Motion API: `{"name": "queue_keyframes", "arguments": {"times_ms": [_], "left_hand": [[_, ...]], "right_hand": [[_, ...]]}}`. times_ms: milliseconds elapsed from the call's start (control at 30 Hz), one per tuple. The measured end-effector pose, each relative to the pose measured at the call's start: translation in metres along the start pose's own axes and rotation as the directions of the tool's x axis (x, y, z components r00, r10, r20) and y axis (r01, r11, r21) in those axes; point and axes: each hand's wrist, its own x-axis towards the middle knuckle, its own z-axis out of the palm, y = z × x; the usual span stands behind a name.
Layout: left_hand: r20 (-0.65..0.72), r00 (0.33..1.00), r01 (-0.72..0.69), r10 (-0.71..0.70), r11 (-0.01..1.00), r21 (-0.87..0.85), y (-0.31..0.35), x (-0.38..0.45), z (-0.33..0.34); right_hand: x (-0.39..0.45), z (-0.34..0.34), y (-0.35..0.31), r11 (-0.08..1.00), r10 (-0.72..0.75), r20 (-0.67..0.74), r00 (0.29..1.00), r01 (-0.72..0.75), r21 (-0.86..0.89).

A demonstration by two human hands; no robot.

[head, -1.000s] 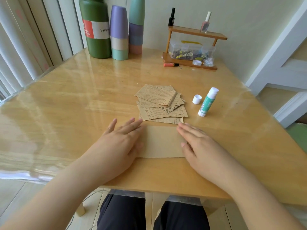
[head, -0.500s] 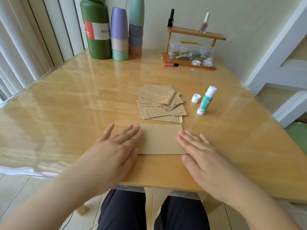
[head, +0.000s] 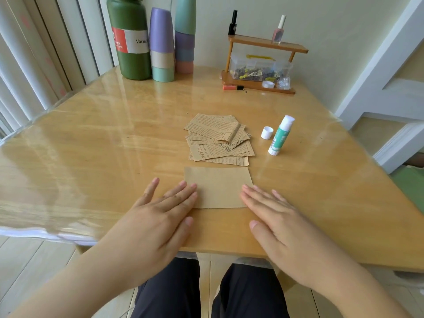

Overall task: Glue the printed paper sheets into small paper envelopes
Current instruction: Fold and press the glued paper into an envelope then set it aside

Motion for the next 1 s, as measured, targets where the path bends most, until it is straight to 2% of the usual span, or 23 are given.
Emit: {"name": "queue_keyframes", "arguments": {"times_ms": [100, 267, 500, 733, 1000], "left_hand": [[0.013, 1.0, -0.001, 0.001, 1.0, 0.002, 0.016, 0.021, 0.001], [0.072, 0.991, 0.102, -0.11, 0.989, 0.105, 0.01, 0.043, 0.01], [0.057, 0.989, 0.13, -0.134, 0.99, 0.056, -0.006, 0.033, -0.005], [0.065, 0.993, 0.09, -0.098, 0.989, 0.115, 0.007, 0.063, 0.003], [0.074, 0.981, 0.166, -0.181, 0.971, 0.173, -0.014, 0.05, -0.002]], "right_hand": [[0.021, 0.005, -0.02, 0.997, -0.056, -0.001, 0.998, 0.056, 0.054], [0.047, 0.01, -0.022, 0.998, -0.046, 0.015, 0.999, 0.045, 0.033], [0.034, -0.003, 0.01, 0.997, 0.07, -0.025, 0.997, -0.071, -0.025], [0.073, 0.007, -0.016, 0.999, -0.045, -0.022, 0.999, 0.045, -0.011], [0.059, -0.007, 0.014, 0.995, 0.063, -0.044, 0.997, -0.066, -0.074]]}}
